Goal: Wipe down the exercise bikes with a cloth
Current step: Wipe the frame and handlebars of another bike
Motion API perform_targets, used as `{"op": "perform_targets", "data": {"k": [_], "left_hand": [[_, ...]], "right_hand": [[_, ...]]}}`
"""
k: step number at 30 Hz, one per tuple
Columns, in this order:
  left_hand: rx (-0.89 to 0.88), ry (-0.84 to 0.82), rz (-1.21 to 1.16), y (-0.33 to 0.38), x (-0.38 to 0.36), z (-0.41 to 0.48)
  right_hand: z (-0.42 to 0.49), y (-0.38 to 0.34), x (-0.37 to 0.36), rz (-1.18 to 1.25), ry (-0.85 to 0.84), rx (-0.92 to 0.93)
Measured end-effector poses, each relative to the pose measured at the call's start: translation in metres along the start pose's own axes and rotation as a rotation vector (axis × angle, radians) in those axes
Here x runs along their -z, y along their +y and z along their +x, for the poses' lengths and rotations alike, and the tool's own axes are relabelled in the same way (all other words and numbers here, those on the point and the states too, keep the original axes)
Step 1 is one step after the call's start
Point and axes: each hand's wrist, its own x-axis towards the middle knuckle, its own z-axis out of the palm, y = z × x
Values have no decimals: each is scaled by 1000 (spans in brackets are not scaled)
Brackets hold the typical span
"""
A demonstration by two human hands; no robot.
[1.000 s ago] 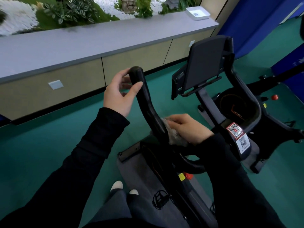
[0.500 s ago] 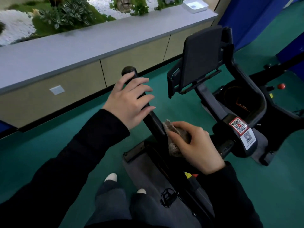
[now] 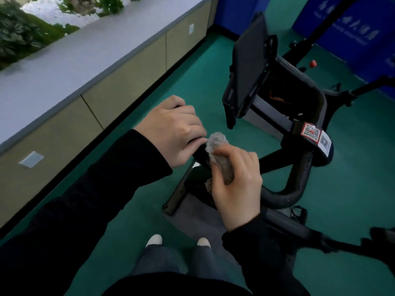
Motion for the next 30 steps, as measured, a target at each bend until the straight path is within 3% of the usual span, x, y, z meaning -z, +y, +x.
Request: {"op": "perform_targets", "data": {"k": [4, 8, 12, 17, 23, 25, 30], "left_hand": [[-49, -1, -37, -9, -3, 2], [-84, 63, -17, -12, -9, -1], [-110, 77, -3, -13, -10, -3], [-149, 72, -12, -17, -10, -6], [-158, 76, 7, -18, -12, -7], [-159, 75, 19, -18, -13, -7], [-159, 99, 21, -18, -15, -6]], "right_hand": [[-17, -5, -9, -106, 103, -4], [-32, -2, -6, -225, 283, -182], [-32, -21, -17, -197, 390, -272], [-51, -59, -35, 298, 575, -557], [-78, -68, -56, 813, 555, -1126], [-62, -60, -60, 877, 576, -1193], [-28, -55, -72, 1045, 556, -1147]]}}
